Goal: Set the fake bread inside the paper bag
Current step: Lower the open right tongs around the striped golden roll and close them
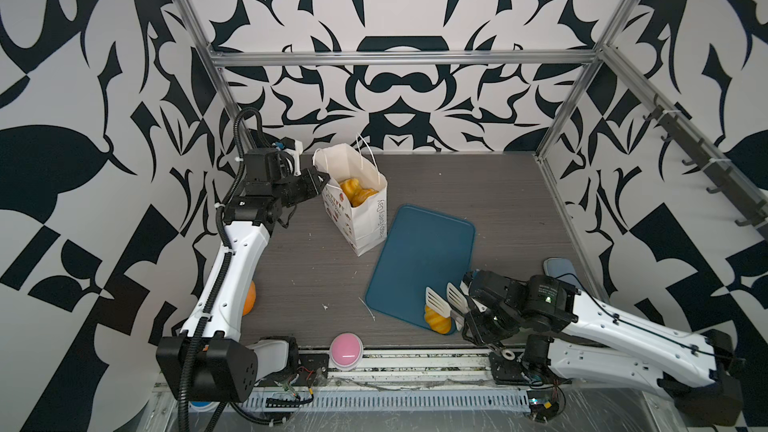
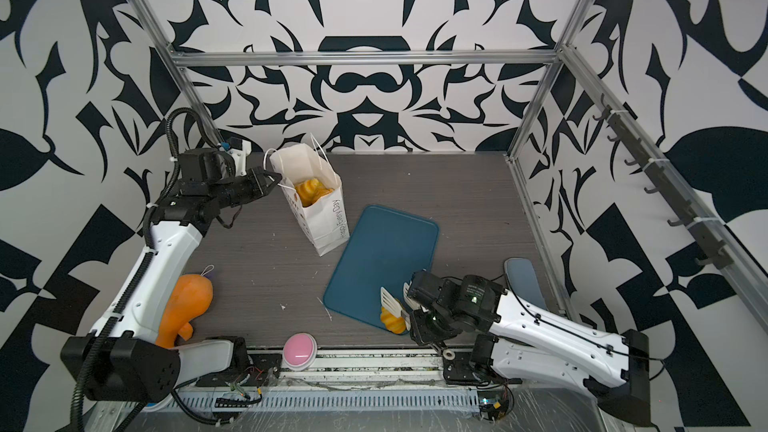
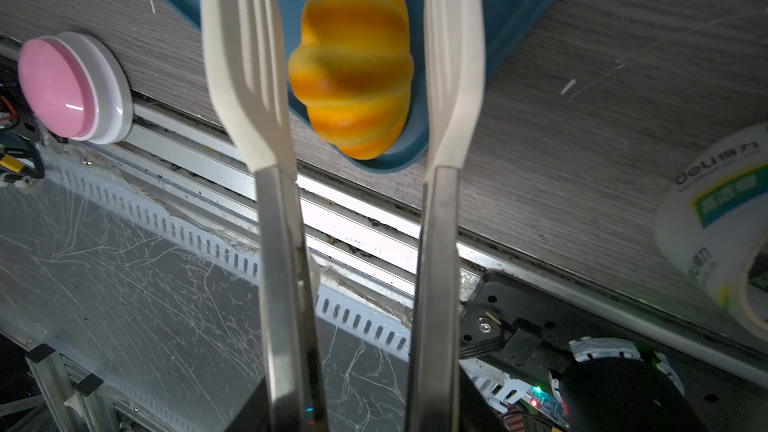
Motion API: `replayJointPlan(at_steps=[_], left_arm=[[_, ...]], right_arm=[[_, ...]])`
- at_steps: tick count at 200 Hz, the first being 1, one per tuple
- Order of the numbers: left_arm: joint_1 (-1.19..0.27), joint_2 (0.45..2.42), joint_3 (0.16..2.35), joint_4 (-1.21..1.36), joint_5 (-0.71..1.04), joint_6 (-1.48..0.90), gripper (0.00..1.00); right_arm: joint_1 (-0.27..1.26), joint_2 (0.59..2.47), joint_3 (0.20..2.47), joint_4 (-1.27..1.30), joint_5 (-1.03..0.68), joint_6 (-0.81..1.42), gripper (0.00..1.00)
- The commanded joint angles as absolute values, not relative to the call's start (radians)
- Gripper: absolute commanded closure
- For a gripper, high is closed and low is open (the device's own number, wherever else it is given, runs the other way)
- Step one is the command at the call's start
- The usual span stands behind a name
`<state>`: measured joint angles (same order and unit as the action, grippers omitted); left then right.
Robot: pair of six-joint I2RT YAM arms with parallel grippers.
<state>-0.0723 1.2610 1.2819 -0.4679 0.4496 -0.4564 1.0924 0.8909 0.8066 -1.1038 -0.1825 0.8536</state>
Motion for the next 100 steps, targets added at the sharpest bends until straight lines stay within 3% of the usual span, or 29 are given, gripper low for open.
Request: replayJointPlan(at_steps=[1,100], left_arm=[[-0.071,1.264,1.266,-0.462,0.457,-0.463,1.00],[-0.070,1.264,1.267,-0.464,0.457,-0.463,1.00]], right_arm=[[1.112,0.889,0.803,-1.111,-0.172,0.881,0.52],[1.157,0.900,0.776,-1.073,-0.200,0.891,0.51]])
